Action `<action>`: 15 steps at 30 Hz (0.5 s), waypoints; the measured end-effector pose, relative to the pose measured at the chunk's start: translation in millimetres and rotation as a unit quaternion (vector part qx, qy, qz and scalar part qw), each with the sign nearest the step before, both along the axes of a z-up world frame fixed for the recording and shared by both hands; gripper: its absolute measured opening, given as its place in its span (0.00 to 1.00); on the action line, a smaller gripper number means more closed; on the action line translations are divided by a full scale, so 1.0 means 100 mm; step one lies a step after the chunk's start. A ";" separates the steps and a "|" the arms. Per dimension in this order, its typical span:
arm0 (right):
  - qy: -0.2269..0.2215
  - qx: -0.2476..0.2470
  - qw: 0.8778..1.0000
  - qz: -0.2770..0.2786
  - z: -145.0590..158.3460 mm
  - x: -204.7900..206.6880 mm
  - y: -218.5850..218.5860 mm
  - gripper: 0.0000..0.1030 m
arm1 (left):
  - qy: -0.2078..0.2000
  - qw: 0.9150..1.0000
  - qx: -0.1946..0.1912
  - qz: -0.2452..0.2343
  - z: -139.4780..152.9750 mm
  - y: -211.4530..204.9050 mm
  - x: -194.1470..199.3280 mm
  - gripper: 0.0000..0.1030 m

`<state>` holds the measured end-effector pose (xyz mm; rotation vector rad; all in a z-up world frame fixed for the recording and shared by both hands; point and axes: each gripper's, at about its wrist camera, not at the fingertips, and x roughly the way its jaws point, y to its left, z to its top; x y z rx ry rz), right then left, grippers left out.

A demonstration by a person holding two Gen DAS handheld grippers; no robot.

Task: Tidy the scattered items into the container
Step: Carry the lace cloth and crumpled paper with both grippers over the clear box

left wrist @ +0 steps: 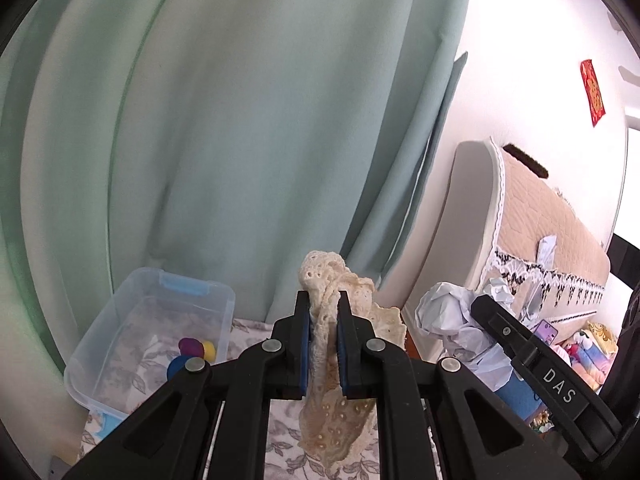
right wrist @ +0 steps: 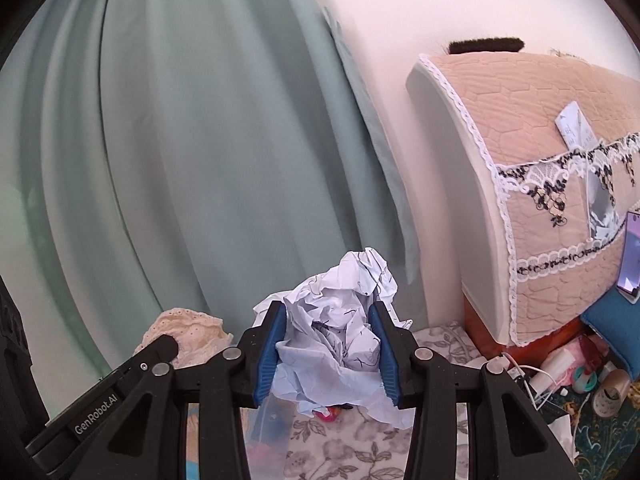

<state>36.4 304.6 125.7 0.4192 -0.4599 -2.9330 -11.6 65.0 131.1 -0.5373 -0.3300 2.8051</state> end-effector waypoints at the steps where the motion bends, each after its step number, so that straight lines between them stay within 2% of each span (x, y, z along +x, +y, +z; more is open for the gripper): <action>1: 0.002 0.001 1.000 0.003 0.01 0.01 -0.03 0.45 | 0.003 1.000 0.001 0.003 0.01 -0.03 0.01 0.11; 15: -0.002 0.032 0.999 0.045 0.02 -0.08 -0.55 0.45 | 0.010 0.999 0.024 0.045 -0.01 -0.56 0.02 0.11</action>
